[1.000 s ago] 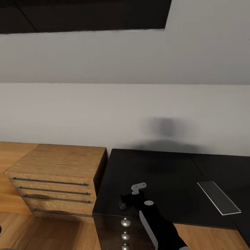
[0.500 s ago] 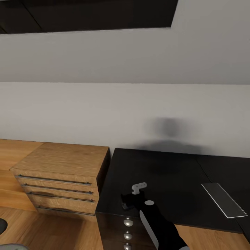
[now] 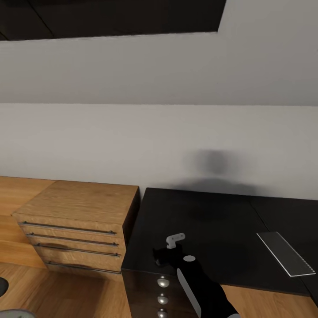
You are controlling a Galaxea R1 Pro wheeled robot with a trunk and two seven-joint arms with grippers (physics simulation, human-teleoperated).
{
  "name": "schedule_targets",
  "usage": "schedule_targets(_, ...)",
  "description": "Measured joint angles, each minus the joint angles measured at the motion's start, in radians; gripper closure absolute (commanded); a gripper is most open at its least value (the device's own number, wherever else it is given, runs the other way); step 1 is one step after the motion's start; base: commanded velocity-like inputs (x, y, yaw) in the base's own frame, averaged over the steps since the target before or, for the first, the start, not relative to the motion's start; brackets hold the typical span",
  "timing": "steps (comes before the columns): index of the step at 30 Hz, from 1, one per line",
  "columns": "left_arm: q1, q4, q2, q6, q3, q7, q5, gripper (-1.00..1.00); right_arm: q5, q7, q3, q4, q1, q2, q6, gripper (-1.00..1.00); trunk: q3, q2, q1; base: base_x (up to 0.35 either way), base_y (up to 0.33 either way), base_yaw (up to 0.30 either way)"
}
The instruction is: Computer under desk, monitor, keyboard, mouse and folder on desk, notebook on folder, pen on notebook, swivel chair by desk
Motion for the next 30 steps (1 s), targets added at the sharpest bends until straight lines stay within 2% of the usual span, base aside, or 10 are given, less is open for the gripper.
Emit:
schedule_targets(3,0.0,0.0,0.005,-0.003,0.0,0.0,0.02,-1.0,0.001,0.009,0.0,0.0,0.0,-0.001,0.001,-1.0,-0.003,-0.007,0.004,0.0,0.0,0.0)
schedule_targets(5,0.0,0.0,0.021,-0.005,0.001,-0.002,0.048,-1.0,0.002,0.013,-0.001,0.001,0.0,-0.001,0.001,-1.0,-0.003,-0.007,0.004,0.0,0.0,0.0)
schedule_targets(8,0.0,-0.001,0.043,-0.007,0.0,-0.005,0.067,-1.0,0.002,0.014,-0.001,0.002,0.0,-0.001,0.006,-1.0,-0.003,-0.007,0.004,0.0,0.0,0.0)
schedule_targets(16,0.0,-0.002,0.053,-0.007,-0.001,-0.007,0.073,-1.0,0.003,0.014,-0.009,0.003,0.0,-0.002,0.05,-1.0,-0.003,-0.007,0.004,0.0,0.0,0.0)
schedule_targets(30,0.0,-0.002,0.054,-0.007,-0.002,-0.007,0.074,-1.0,0.003,0.008,-0.012,0.003,0.0,-0.002,0.059,-1.0,-0.003,-0.007,0.004,0.0,0.0,0.0)
